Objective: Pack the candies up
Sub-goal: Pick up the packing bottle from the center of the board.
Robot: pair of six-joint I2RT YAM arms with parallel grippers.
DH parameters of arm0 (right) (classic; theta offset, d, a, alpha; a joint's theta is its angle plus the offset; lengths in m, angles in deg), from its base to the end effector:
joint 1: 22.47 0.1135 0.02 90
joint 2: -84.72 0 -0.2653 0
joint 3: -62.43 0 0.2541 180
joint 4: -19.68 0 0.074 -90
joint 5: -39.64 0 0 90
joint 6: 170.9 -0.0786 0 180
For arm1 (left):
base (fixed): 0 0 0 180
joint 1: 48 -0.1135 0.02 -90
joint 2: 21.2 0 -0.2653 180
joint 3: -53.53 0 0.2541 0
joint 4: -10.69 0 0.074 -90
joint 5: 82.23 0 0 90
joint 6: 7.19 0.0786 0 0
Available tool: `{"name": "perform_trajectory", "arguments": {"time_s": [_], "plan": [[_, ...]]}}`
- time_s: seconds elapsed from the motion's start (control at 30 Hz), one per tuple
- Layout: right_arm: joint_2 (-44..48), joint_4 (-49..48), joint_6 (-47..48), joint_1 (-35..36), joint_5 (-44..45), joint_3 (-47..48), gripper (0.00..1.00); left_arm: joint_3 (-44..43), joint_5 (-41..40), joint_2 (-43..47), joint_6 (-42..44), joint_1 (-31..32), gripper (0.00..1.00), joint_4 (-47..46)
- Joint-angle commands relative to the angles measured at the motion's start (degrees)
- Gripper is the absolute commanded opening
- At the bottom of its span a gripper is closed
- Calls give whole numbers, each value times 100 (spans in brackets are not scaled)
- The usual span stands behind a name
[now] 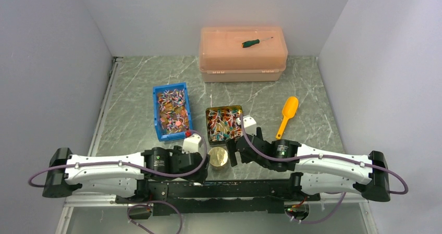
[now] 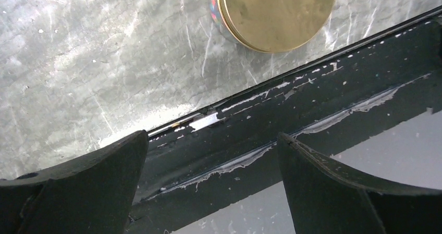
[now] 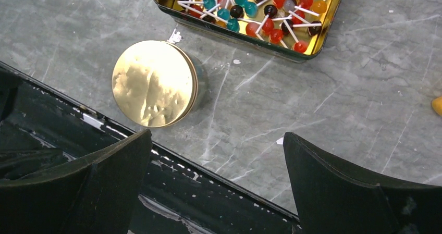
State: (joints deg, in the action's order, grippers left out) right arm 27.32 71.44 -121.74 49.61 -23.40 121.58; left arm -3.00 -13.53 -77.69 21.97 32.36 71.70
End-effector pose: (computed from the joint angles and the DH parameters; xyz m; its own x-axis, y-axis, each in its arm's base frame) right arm 0.1027 0.2018 0.2344 -0.6743 -0.1909 -0.7133 -0.4196 0.8939 0.1575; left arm 0.0615 -0.1915 0.2061 -0.8477 0.1320 -0.5138 0.3053 0.9135 -0.2690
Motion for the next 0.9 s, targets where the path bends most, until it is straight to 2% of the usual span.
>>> {"name": "perform_trajectory", "arguments": {"time_s": [0.0,0.2,0.3,0.4,0.63,0.87], "plan": [[187,-14,-122,-62,20,-98,100,-232,-844,-342,-497,485,99,-258],[256,12,-216,-71,22,-211,100,209,-1112,-519,-127,656,100,-1187],[263,9,-267,-71,29,-271,100,554,-1326,-472,537,785,99,-2059],[265,-35,-321,-75,26,-324,100,1045,-1166,-303,1414,856,100,-3134],[196,-58,-397,-77,50,-357,100,2015,-1481,142,2263,868,99,-4618],[124,-141,-366,-79,54,-371,100,2475,-1728,-615,2790,863,98,-5889]]}}
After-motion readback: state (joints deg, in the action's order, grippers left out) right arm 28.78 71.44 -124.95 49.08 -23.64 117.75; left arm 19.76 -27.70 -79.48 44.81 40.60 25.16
